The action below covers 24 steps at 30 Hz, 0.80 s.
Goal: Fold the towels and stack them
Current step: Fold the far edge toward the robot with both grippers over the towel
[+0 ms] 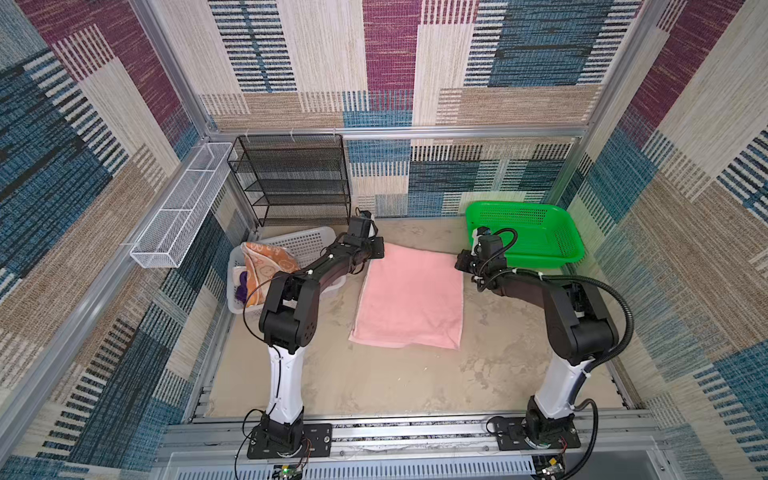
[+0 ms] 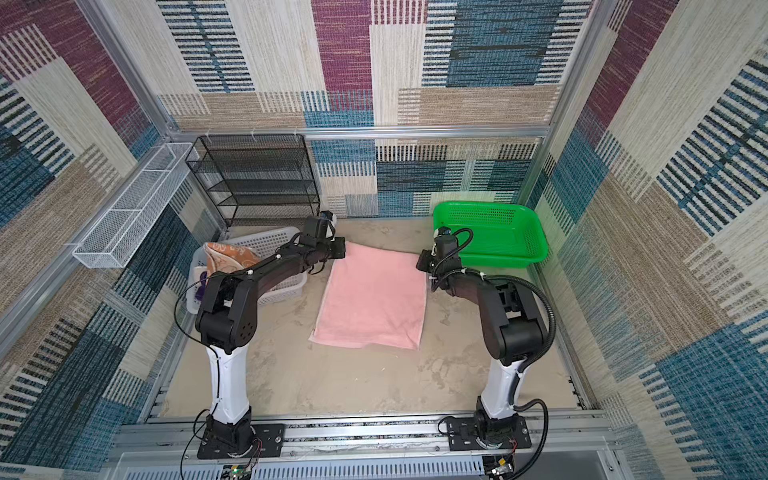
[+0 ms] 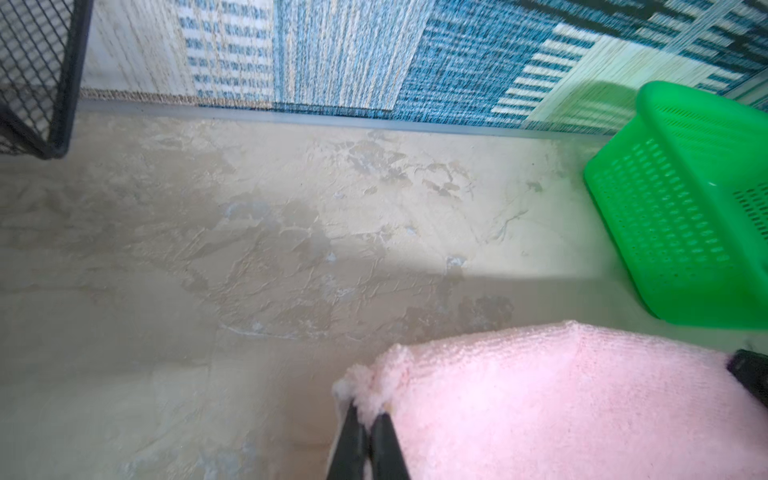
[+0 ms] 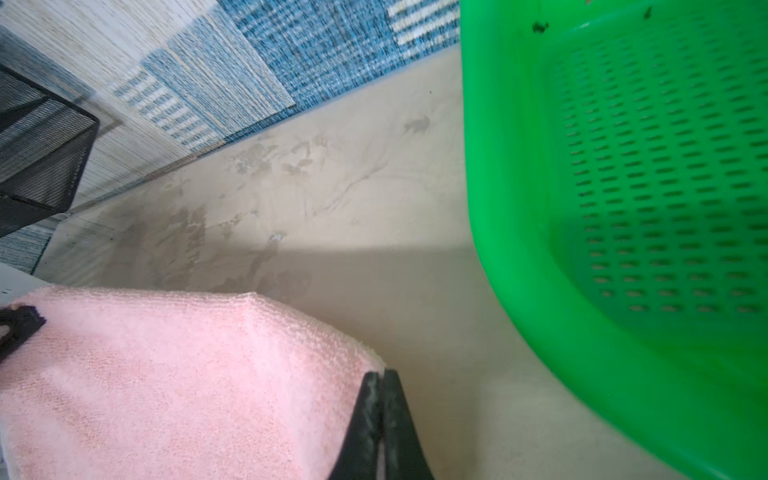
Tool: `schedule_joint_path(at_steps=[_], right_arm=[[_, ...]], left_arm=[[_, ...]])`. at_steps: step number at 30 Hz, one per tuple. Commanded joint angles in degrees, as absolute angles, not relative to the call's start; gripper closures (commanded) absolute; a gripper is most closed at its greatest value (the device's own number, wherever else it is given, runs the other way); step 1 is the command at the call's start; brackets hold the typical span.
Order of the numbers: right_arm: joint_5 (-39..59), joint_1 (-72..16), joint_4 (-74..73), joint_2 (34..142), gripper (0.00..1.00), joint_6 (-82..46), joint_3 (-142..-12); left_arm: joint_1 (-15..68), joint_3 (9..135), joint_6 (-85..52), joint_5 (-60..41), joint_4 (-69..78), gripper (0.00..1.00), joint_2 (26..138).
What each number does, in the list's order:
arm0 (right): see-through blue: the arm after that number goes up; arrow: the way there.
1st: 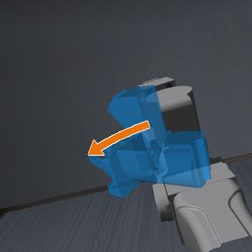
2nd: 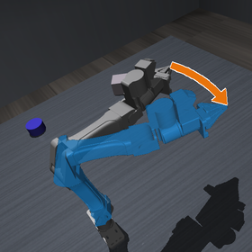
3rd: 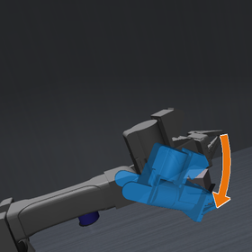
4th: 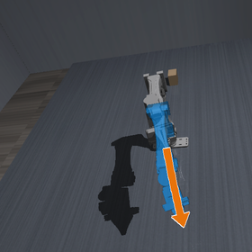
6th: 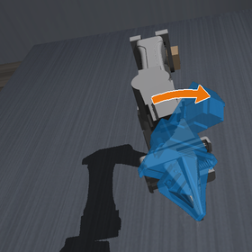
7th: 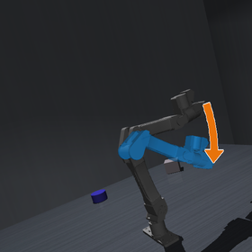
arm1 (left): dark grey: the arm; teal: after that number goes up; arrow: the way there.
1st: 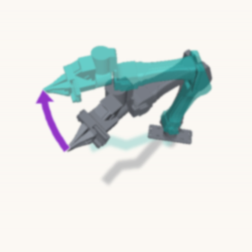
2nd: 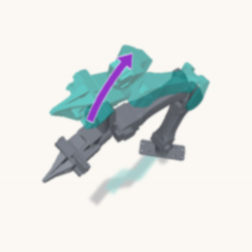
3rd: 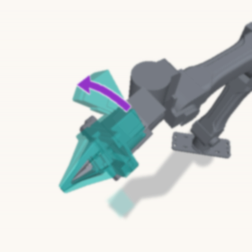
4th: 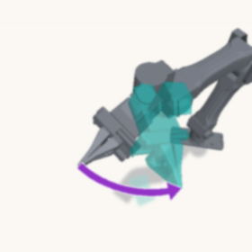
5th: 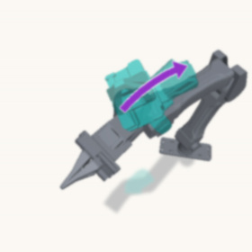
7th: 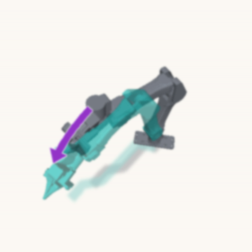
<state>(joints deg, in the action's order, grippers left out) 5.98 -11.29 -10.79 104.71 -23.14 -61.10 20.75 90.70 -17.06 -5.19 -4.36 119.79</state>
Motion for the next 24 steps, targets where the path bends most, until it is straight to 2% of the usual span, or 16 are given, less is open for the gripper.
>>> schedule_joint_path(at_steps=[1,8,18,24], right_arm=[[5.4,-11.3,-12.6,102.7,1.0,-20.8,-61.1],[6.6,-10.3,-14.1,99.8,1.0,-17.9,-60.1],[14.2,-10.3,-22.7,90.6,1.0,-15.5,-48.7],[19.1,-10.5,-21.1,83.6,1.0,-16.1,-42.5]], left_arm=[[20.7,89.6,-14.4,-5.7,0.8,1.0,118.3],[20.7,87.3,-12.3,-5.2,5.7,1.0,114.6],[20.6,68.8,-11.4,-6.7,22.4,1.0,105.7],[20.7,60.4,-12.5,-8.3,27.4,1.0,100.8]])
